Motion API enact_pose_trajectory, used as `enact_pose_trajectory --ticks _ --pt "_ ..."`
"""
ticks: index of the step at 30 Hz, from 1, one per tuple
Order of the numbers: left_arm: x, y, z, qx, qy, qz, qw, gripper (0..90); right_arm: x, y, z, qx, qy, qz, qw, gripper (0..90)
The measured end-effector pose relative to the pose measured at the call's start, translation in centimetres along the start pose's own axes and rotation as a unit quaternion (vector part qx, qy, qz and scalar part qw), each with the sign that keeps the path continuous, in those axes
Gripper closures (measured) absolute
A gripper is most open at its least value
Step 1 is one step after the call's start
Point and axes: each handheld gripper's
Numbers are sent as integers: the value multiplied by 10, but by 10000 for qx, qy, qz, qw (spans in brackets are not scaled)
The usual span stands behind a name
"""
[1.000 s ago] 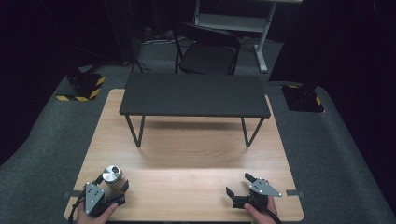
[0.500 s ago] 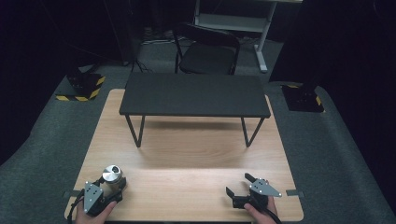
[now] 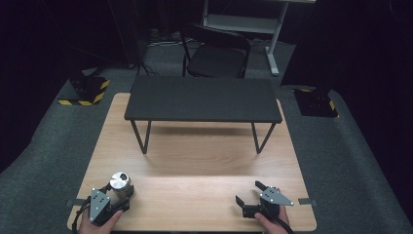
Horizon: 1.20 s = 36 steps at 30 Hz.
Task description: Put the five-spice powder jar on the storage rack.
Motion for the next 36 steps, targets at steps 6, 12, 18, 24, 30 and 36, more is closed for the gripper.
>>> enact_pose_trajectory --ticks 6,12,18,24,30,36 --pt "-5 -2 6 61 -103 188 9998 309 0 0 0 -3 -5 -7 10000 4" --pt "-17 -2 17 22 -148 280 9995 309 0 0 0 -15 -5 -13 10000 5" --pt "-32 -1 25 -21 -55 361 9993 309 -1 0 1 -37 -7 -13 10000 5" --pt "-47 3 26 -54 -109 438 9990 309 -1 0 1 -41 -6 -19 10000 4" --pt "-70 10 28 -31 -76 614 9981 309 0 0 1 -34 -2 -2 10000 4" --pt "-96 21 29 -28 -56 789 9969 309 1 0 2 -35 23 19 10000 5"
Point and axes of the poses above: each handheld gripper's, and its own axes: y roughly forward along the jaws, x roughly out of its underside, z roughly to its right, and after that the axes turned 5 degrees about y, right-handed
